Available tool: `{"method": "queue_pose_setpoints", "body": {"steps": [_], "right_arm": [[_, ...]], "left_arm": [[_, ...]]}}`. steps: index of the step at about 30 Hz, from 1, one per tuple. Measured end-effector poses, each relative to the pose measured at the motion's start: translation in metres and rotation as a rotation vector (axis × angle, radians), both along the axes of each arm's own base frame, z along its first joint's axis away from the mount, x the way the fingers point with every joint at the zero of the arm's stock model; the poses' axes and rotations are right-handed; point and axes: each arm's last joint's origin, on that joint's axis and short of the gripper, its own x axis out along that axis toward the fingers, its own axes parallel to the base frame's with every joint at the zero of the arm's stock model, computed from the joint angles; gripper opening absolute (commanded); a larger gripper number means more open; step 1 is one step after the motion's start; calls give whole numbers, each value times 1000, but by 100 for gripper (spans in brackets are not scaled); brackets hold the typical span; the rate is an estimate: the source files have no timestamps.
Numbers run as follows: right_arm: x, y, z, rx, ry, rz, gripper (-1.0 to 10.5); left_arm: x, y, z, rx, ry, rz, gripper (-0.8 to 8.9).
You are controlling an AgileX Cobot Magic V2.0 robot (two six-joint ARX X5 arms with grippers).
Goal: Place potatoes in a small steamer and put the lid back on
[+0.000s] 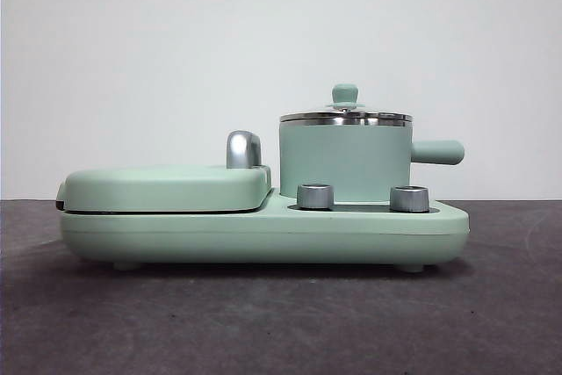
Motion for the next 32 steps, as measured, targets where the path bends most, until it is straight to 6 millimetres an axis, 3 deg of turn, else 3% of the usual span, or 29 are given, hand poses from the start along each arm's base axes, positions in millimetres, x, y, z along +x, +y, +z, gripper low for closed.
{"method": "queue_pose_setpoints", "body": {"steps": [7, 14, 19, 25, 32], "right_arm": [[0, 0, 0, -3, -3, -3, 10], [0, 0, 0, -3, -3, -3, 10], [0, 0, 0, -3, -4, -3, 11], [0, 0, 0, -3, -3, -3, 10], [0, 0, 0, -3, -3, -3, 10]], "left_arm": [[-7, 6, -14, 90, 122, 9, 9], [-8, 6, -14, 86, 117, 9, 9], [-15, 19, -12, 37, 61, 79, 9], [-8, 33, -31, -9, -104, 297, 10], [12, 43, -67, -72, -497, 465, 10]]}}
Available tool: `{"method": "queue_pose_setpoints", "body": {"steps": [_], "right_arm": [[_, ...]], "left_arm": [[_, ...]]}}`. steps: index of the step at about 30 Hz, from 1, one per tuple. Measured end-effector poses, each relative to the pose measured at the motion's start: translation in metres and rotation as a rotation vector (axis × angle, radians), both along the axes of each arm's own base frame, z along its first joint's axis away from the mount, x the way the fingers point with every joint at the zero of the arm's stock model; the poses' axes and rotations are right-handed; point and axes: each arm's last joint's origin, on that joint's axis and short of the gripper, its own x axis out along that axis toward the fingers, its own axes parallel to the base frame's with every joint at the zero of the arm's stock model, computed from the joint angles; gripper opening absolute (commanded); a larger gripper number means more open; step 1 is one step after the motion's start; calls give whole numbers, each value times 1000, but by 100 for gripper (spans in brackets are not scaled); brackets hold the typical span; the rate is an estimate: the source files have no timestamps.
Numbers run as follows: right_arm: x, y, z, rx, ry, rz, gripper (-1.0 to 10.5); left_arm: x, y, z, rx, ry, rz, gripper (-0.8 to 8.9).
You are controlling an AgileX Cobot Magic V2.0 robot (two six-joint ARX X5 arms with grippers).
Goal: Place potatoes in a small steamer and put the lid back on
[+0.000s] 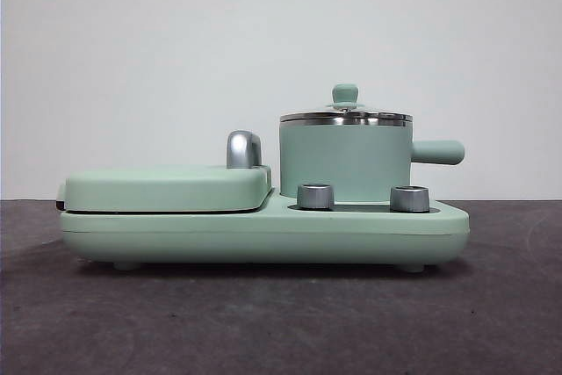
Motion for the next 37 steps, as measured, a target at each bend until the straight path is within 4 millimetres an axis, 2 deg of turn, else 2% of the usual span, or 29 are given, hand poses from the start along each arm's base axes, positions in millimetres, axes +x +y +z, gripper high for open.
{"method": "queue_pose_setpoints", "body": {"steps": [2, 6, 9, 33, 37], "right_arm": [[0, 0, 0, 0, 0, 0, 11], [0, 0, 0, 0, 0, 0, 10], [0, 0, 0, 0, 0, 0, 11], [0, 0, 0, 5, -8, 1, 10], [2, -6, -11, 26, -87, -90, 10]], "left_arm": [[3, 3, -21, 40, -14, 30, 10], [7, 6, -71, 92, 85, 73, 9], [8, 9, -90, 91, 100, 97, 10], [11, 10, -94, 43, 62, 125, 9], [11, 10, -94, 43, 62, 125, 10]]}}
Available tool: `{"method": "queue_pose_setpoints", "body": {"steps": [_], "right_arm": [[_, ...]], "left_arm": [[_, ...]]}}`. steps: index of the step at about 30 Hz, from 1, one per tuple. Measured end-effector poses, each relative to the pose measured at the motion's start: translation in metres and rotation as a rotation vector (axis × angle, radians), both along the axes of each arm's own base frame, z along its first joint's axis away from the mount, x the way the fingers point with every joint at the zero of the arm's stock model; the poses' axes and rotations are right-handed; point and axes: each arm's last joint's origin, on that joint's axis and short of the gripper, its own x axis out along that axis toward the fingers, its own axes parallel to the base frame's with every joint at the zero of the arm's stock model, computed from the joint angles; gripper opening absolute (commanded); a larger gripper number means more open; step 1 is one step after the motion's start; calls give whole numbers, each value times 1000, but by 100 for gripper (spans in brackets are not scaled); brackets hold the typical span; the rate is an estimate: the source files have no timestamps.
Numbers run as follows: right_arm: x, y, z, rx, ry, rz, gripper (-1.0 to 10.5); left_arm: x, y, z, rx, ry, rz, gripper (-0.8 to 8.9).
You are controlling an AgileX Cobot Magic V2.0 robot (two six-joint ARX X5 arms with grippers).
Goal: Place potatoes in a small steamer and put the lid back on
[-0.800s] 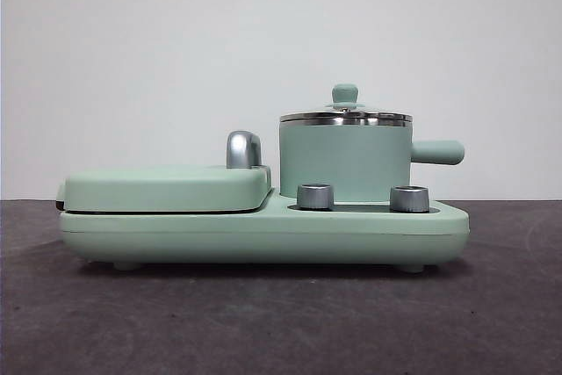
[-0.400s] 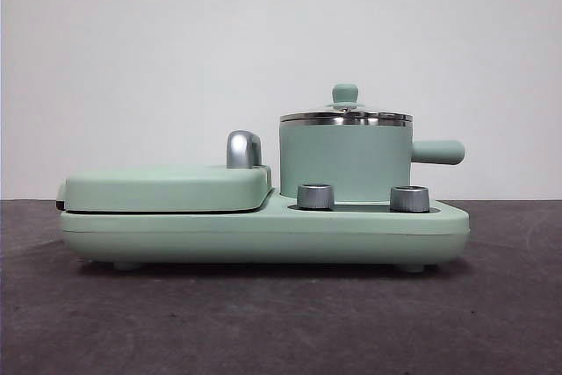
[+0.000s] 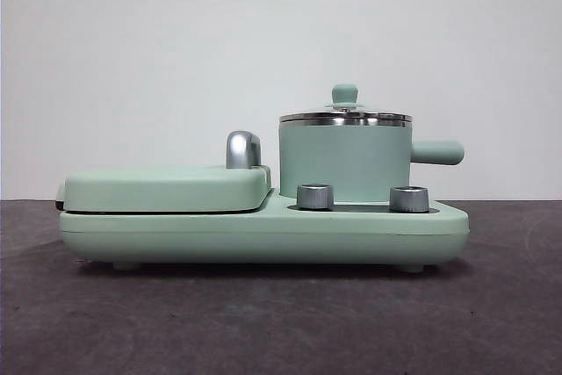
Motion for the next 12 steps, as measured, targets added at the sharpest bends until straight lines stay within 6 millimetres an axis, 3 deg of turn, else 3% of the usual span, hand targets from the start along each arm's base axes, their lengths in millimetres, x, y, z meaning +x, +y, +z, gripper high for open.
{"method": "queue_pose_setpoints", "body": {"steps": [6, 12], "right_arm": [[2, -19, -50, 49, -206, -265, 10], [16, -34, -141, -1, -162, -510, 11]], "left_arm": [[0, 0, 0, 0, 0, 0, 9], [0, 0, 0, 0, 0, 0, 10]]}}
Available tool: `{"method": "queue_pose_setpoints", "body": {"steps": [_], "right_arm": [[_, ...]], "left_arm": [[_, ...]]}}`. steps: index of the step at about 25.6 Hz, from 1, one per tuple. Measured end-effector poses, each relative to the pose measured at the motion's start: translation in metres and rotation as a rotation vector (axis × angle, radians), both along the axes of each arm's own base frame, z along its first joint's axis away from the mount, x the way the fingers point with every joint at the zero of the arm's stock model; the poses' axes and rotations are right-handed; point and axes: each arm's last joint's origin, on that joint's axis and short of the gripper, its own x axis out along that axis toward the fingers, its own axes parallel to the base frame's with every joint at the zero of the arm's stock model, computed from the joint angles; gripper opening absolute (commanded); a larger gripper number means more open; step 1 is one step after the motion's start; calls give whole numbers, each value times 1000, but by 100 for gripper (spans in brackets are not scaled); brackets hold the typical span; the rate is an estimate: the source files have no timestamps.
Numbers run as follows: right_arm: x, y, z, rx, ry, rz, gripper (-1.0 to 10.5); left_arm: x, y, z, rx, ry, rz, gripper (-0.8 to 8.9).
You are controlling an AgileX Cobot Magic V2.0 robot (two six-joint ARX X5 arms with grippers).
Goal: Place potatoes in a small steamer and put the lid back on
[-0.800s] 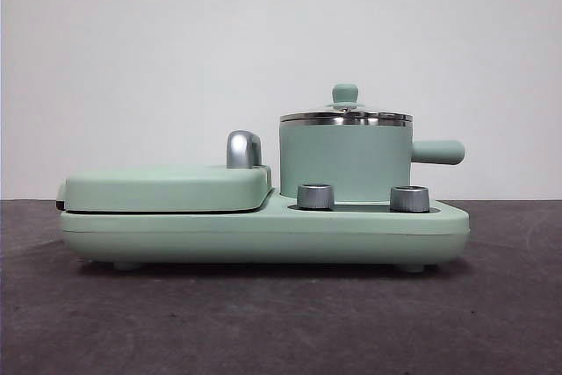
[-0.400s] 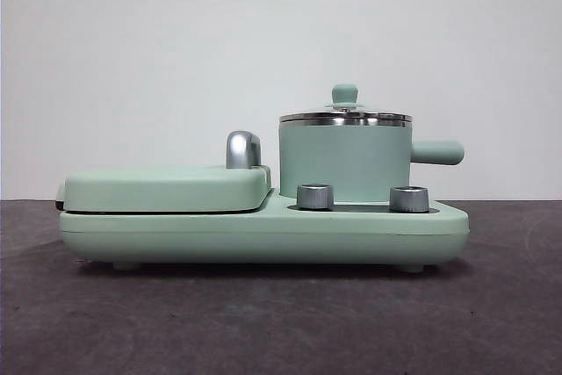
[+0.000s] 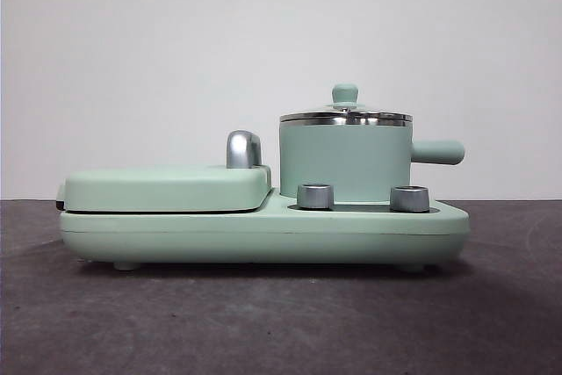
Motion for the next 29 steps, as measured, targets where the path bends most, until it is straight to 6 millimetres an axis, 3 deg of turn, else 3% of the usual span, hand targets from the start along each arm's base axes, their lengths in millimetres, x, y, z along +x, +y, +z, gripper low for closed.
{"method": "queue_pose_setpoints", "body": {"steps": [3, 6, 29], "right_arm": [[3, -5, -36, 0, 60, -58, 11], [6, -6, -52, 4, 84, -60, 11], [16, -4, -50, -92, -127, -2, 11]], "left_arm": [[0, 0, 0, 0, 0, 0, 10], [0, 0, 0, 0, 0, 0, 10], [0, 0, 0, -3, 0, 0, 10]]}}
